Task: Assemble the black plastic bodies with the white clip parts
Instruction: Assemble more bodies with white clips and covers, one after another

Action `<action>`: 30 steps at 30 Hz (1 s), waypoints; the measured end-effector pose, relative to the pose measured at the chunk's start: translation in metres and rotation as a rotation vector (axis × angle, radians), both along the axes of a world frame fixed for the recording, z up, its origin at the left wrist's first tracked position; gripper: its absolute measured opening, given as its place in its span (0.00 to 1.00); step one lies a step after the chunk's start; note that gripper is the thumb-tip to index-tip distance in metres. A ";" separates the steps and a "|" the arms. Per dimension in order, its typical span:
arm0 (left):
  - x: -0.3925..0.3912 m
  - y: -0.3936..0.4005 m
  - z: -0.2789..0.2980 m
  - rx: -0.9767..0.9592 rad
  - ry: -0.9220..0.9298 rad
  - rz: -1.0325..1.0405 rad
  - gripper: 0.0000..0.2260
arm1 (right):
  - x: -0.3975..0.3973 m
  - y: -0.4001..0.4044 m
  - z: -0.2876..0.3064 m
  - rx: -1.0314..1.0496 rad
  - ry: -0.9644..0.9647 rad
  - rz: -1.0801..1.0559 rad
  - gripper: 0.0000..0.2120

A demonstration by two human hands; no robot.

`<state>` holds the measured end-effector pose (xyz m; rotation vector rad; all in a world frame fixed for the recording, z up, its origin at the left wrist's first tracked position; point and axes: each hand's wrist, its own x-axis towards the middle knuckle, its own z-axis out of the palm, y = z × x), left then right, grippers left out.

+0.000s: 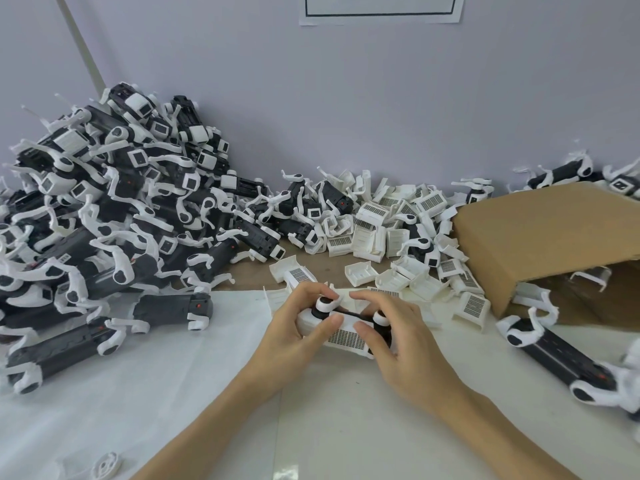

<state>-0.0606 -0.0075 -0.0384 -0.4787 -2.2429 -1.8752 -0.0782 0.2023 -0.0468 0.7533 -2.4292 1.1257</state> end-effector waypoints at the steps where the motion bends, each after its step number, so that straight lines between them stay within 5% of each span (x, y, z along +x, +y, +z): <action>1: 0.000 0.001 0.000 -0.002 0.009 0.006 0.12 | 0.000 -0.002 0.002 -0.006 0.013 0.003 0.15; 8: 0.006 0.009 0.002 -0.034 0.038 0.064 0.18 | 0.005 -0.001 0.009 -0.156 -0.129 0.045 0.14; 12: 0.009 0.015 -0.001 -0.299 0.404 0.146 0.29 | 0.001 0.005 0.027 -0.550 -0.364 0.088 0.09; 17: 0.008 0.015 -0.008 -0.355 0.433 0.083 0.20 | -0.009 0.008 0.024 -0.551 -0.663 0.162 0.15; 20: 0.008 0.013 -0.008 -0.313 0.289 0.122 0.18 | -0.004 0.009 0.019 -0.404 -0.412 0.220 0.14; 24: 0.006 0.010 -0.005 -0.171 0.120 0.105 0.14 | 0.002 0.008 0.012 0.086 0.069 0.173 0.23; 30: 0.006 0.010 -0.004 -0.203 0.155 0.157 0.12 | 0.006 -0.001 0.007 -0.002 0.059 0.068 0.33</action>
